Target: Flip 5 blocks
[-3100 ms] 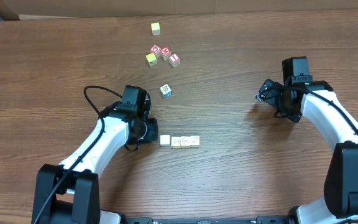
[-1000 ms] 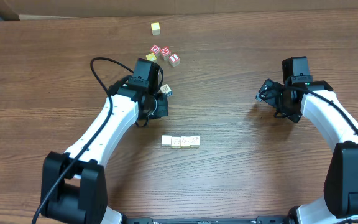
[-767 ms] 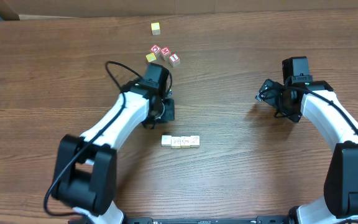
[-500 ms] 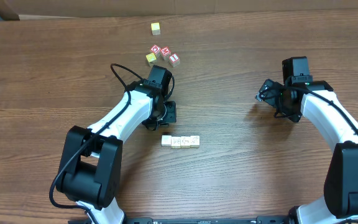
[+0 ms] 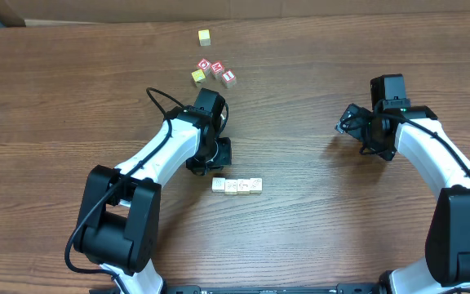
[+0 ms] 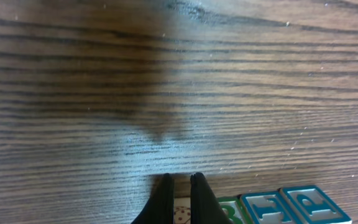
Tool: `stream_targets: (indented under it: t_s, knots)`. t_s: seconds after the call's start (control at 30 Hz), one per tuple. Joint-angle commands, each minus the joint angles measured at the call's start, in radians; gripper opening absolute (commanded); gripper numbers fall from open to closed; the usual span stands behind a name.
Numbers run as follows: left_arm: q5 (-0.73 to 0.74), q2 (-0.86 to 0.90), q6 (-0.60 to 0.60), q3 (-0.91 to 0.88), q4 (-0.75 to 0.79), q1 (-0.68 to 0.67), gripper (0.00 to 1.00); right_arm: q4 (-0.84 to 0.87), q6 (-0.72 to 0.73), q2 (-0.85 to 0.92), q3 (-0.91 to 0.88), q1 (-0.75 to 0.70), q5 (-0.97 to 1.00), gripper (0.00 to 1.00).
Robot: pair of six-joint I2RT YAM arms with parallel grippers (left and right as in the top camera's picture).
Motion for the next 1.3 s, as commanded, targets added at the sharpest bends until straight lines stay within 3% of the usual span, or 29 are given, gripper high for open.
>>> stream_targets:
  t_s: [0.0,0.3,0.47,1.27]
  knots:
    - [0.013,0.010,-0.018,0.008,-0.011,-0.008,0.04,0.006,-0.001,-0.023,0.011,-0.003,0.013,1.00]
    - [0.002,0.010,-0.019,0.007,-0.004,-0.034,0.04,0.006,-0.001,-0.023,0.011,-0.003,0.013,1.00]
    - [-0.097,0.010,-0.064,0.007,-0.014,-0.050,0.04,0.006,-0.001,-0.023,0.011,-0.003,0.013,1.00]
    - [-0.038,0.010,-0.063,0.007,-0.048,-0.050,0.04,0.006,-0.001,-0.023,0.011,-0.003,0.013,1.00]
